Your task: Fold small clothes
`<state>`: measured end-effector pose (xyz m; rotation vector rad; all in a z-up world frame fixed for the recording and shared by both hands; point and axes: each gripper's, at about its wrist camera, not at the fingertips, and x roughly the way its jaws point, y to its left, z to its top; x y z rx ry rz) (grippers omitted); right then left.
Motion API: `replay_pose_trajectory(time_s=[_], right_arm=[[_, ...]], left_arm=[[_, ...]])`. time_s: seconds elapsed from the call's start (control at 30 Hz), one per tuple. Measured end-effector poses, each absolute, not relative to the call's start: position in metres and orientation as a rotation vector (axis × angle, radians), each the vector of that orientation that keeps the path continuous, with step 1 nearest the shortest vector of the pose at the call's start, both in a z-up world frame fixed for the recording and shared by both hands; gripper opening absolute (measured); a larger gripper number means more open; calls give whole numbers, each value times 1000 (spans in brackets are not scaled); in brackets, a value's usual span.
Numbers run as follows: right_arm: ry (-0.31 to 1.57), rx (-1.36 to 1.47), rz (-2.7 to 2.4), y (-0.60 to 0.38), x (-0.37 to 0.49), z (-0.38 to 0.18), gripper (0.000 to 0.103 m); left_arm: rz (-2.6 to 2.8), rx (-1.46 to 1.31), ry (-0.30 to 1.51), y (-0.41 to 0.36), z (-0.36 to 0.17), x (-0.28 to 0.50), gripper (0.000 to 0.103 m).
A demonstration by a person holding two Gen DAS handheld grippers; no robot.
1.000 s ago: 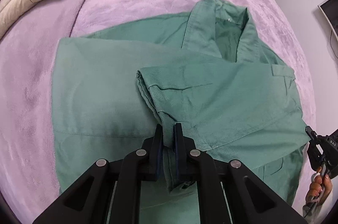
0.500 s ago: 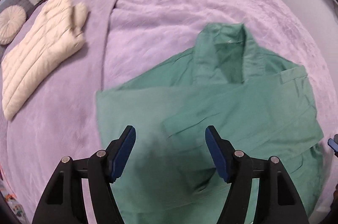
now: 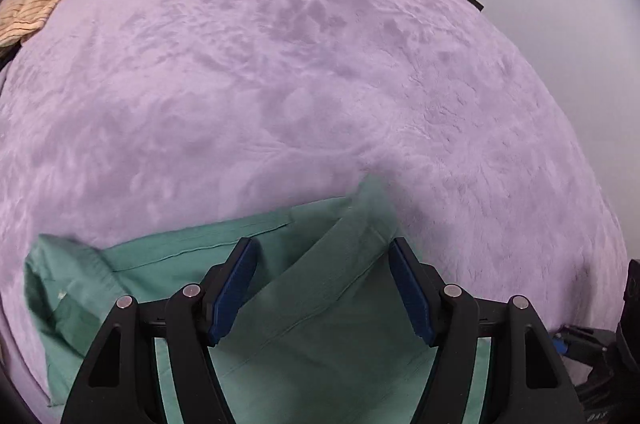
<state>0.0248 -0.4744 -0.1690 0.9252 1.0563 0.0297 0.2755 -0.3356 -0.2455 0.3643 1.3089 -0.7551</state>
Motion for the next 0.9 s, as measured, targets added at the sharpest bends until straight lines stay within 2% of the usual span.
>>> replay_pose_trajectory(time_s=[0.07, 0.1, 0.13, 0.17, 0.2, 0.23, 0.4, 0.53, 0.63, 0.73, 0.9], right_arm=[[1064, 927, 54, -472, 26, -173, 58], [1066, 928, 70, -470, 28, -175, 58], [1069, 928, 85, -468, 30, -177, 58], [1082, 919, 98, -465, 33, -178, 52], [1100, 899, 109, -461, 37, -180, 18], [1123, 878, 116, -456, 41, -181, 7], [1065, 761, 127, -453, 37, -148, 7], [1098, 771, 68, -462, 41, -165, 7], [1124, 831, 58, -468, 38, -189, 7], [1102, 904, 57, -476, 25, -186, 8], [1060, 943, -7, -494, 7, -169, 10]], left_arm=[[-767, 385, 1309, -346, -250, 272, 66], [-782, 400, 1295, -350, -250, 270, 35], [-798, 411, 1304, -353, -250, 269, 17], [-801, 406, 1322, -355, -250, 270, 10], [-801, 390, 1316, -354, -246, 271, 9], [-807, 369, 1302, -351, -240, 271, 8], [-808, 336, 1214, -337, -211, 269, 8], [-765, 348, 1237, -352, -228, 279, 8], [-601, 388, 1178, -351, -233, 297, 9], [-593, 314, 1169, -330, -215, 312, 9], [-583, 375, 1114, -286, -182, 294, 9]])
